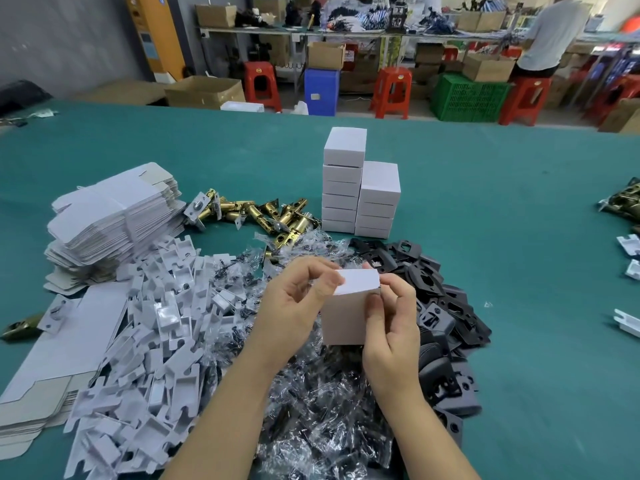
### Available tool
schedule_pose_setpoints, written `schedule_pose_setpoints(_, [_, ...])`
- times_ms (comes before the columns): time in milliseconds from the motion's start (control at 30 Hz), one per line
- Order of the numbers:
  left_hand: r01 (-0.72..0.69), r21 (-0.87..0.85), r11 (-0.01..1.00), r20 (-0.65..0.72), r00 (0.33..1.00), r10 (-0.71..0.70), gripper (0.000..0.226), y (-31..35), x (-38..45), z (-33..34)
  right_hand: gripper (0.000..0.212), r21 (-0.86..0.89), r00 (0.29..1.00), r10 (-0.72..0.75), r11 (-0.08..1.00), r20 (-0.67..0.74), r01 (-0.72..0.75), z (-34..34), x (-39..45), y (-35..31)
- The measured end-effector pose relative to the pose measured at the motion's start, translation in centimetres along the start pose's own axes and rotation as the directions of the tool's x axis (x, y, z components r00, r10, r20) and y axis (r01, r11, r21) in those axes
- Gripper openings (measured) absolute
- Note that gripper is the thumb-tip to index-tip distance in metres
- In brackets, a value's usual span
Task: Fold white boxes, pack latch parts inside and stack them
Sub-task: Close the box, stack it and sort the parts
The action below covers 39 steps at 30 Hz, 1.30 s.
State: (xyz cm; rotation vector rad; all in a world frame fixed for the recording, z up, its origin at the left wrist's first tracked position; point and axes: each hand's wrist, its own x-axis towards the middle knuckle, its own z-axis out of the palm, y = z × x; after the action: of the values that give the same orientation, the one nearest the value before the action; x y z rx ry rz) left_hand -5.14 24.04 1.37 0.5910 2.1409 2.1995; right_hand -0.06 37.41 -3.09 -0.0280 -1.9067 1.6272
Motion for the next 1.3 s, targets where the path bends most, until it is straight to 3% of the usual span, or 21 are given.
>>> schedule_pose_setpoints(167, [0.004, 0.061, 0.998, 0.032, 0.999, -0.006, 0.012, -0.3, -0.2, -0.1, 0.025, 0.054, 0.999, 0.025, 0.998, -0.024, -0.023, -0.2, -0.2, 0.1])
schedule_pose_setpoints(267, [-0.03, 0.151, 0.988, 0.091, 0.996, 0.017, 0.024, -0.3, -0.2, -0.3, 0.039, 0.043, 1.0, 0.014, 0.999, 0.0, -0.014, -0.1, -0.1, 0.0])
schedule_pose_setpoints(400, [-0.069, 0.202, 0.977, 0.129, 0.991, 0.043, 0.035, -0.3, -0.3, -0.6, 0.042, 0.007, 1.0, 0.026, 1.0, -0.018, -0.026, -0.2, 0.0, 0.0])
schedule_pose_setpoints(600, [-0.102, 0.257, 0.961, 0.095, 0.992, 0.081, 0.034, -0.4, -0.3, -0.5, 0.036, -0.064, 0.999, 0.016, 0.998, -0.03, -0.018, -0.1, 0.0, -0.2])
schedule_pose_setpoints(967, [-0.176, 0.264, 0.948, 0.099, 0.983, 0.155, 0.027, 0.3, -0.5, 0.1, 0.027, -0.015, 0.995, -0.023, 1.0, -0.102, 0.022, -0.2, 0.0, -0.7])
schedule_pose_setpoints(1167, [-0.219, 0.284, 0.934, 0.12, 0.974, 0.192, 0.027, 0.6, -0.5, 0.1, 0.033, -0.039, 0.989, -0.075, 0.997, -0.128, 0.07, -0.3, 0.0, -0.6])
schedule_pose_setpoints(1300, [-0.217, 0.29, 0.932, 0.15, 0.972, 0.18, 0.027, 0.8, -0.5, -0.3, 0.019, -0.084, 0.985, -0.122, 0.99, -0.123, 0.112, -0.4, -0.1, -0.6])
